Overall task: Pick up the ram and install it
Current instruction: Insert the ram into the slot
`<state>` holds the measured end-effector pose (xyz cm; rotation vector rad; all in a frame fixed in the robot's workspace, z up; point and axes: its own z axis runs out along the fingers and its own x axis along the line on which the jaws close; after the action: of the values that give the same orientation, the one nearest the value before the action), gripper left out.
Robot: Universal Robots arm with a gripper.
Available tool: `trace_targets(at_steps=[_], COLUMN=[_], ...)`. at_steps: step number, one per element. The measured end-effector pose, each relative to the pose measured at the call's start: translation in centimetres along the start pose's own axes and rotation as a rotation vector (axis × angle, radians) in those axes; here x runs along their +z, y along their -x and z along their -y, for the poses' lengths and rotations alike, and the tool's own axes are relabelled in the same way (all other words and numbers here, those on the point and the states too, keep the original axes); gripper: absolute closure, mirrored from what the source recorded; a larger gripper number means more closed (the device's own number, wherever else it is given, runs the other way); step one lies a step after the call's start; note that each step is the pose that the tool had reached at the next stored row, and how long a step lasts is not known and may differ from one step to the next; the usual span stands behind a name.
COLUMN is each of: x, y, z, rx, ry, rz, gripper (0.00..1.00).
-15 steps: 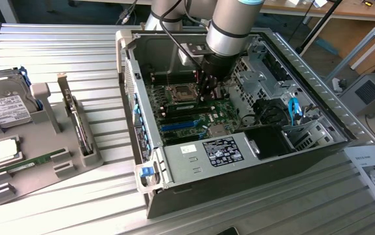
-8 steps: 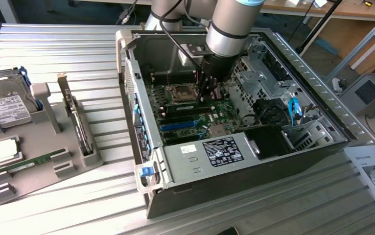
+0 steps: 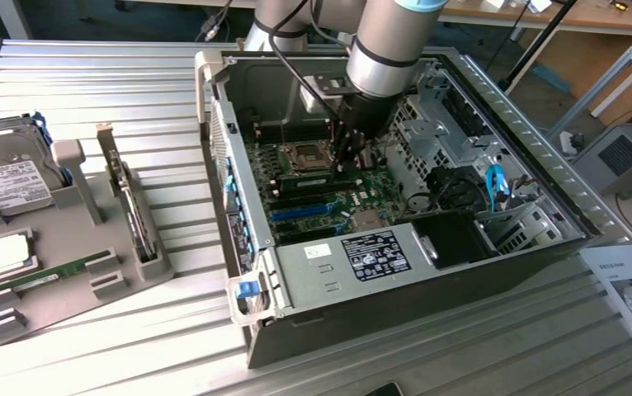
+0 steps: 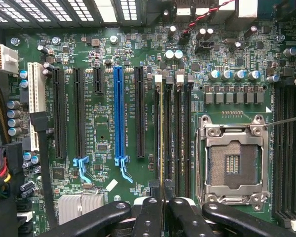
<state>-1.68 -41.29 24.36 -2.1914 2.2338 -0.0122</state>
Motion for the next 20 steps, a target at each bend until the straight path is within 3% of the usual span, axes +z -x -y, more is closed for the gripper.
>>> trace_targets(at_steps=[20], x=[0.17], y=[0.00], z=[0.00], rx=[-0.005], ry=[0.0001], rz=[0.0001], gripper=[0.88])
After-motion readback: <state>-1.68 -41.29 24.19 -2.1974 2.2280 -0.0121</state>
